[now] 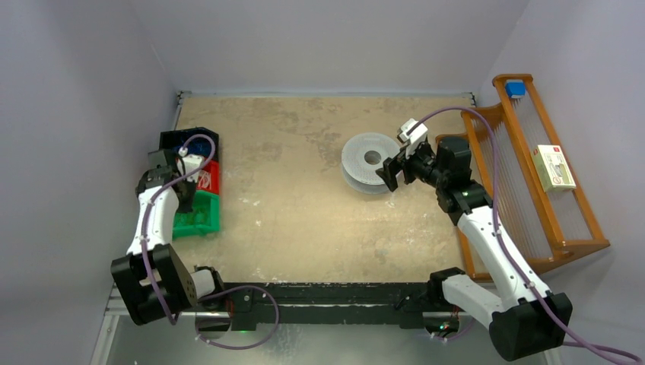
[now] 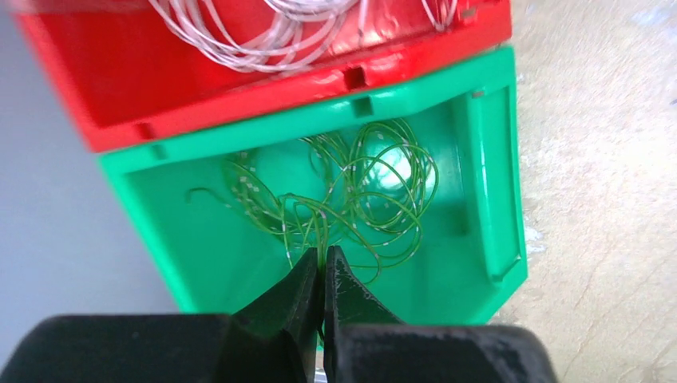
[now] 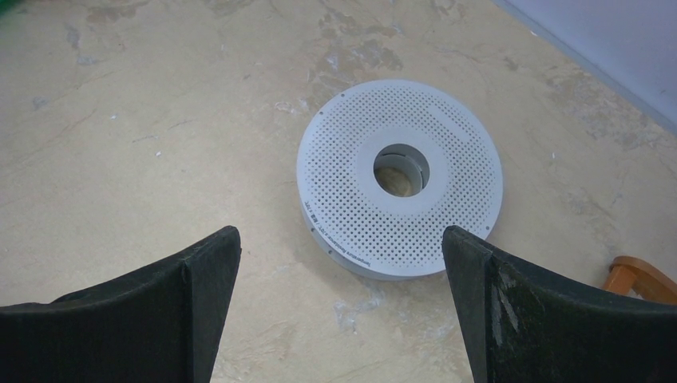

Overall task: Wrap the cables
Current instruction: Pick up the cable from the storage box.

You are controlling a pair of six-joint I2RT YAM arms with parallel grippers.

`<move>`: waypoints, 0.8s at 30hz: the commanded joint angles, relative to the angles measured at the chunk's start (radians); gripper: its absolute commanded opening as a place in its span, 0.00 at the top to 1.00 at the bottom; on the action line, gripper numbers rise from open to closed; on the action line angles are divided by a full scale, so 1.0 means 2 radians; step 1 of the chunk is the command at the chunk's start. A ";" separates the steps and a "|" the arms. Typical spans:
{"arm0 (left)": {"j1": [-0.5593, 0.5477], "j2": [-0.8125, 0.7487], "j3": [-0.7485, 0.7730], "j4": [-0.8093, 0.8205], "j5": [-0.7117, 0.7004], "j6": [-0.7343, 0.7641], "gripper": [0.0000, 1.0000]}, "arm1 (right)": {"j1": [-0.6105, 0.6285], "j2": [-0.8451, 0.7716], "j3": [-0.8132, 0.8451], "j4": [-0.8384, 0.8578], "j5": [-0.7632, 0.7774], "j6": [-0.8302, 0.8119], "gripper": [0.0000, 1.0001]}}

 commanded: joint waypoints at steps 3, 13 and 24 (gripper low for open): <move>0.005 -0.033 0.129 -0.079 0.086 0.007 1.00 | 0.002 0.006 -0.004 0.017 0.005 -0.004 0.01; -0.070 0.028 0.385 -0.162 0.219 -0.016 1.00 | 0.002 -0.016 0.031 0.014 -0.035 -0.014 0.01; -0.198 0.156 0.675 -0.070 0.298 -0.134 0.98 | 0.028 0.048 0.121 0.036 -0.112 -0.050 0.01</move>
